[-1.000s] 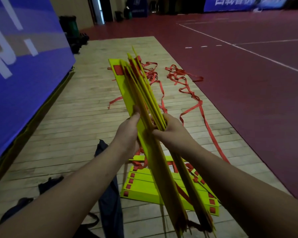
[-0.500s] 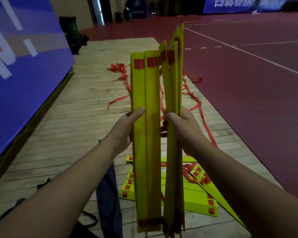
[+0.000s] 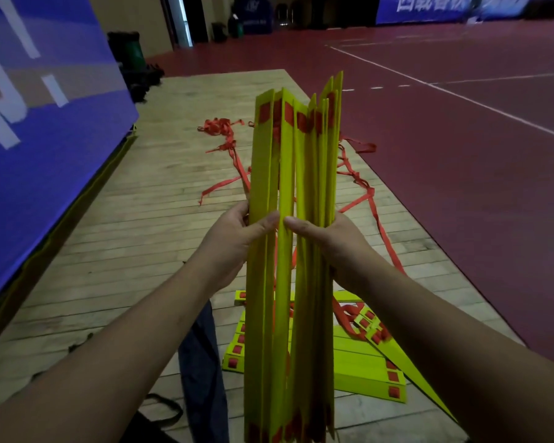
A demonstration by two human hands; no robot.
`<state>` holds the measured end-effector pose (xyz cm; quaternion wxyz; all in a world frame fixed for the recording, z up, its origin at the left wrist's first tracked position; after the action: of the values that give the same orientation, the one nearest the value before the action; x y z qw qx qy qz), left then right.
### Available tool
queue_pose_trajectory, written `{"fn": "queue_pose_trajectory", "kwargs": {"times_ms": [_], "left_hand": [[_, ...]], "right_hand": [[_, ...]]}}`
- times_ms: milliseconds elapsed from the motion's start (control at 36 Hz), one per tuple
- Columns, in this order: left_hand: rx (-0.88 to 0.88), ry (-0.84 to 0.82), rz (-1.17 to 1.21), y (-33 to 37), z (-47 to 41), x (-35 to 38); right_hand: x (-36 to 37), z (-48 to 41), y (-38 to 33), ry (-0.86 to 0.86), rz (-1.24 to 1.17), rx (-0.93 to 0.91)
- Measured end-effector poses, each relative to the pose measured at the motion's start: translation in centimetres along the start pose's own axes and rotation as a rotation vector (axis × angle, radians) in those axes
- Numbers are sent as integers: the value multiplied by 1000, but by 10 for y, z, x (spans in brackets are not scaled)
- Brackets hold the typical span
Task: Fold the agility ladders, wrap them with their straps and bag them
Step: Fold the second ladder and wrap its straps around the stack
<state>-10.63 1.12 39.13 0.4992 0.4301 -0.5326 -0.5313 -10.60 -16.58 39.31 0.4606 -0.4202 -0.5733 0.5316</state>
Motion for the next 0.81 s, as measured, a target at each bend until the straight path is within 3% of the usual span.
{"fn": "queue_pose_trajectory", "kwargs": {"times_ms": [139, 361, 583, 722, 806], "left_hand": [[30, 61, -98, 2, -1, -9], [-22, -56, 8, -3, -1, -1], [55, 173, -163, -5, -3, 12], [-143, 142, -62, -7, 5, 24], [-164, 46, -75, -7, 9, 32]], "right_hand": [[-5, 0, -7, 85, -9, -18], [-3, 1, -11, 44, -117, -8], [0, -1, -9, 47, -58, -21], [8, 4, -10, 35, -1, -22], [11, 6, -11, 11, 15, -26]]}}
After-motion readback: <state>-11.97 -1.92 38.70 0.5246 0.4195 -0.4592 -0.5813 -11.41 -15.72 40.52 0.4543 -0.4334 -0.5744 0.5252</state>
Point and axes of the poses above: each hand's wrist, its own z-axis away from the middle knuckle, its own x-axis out of the palm, y = z × x, the point moved 1 cm from there along -z, towards the middle knuckle, and after that the axes turned 4 degrees about -x, right-handed, at the moved point
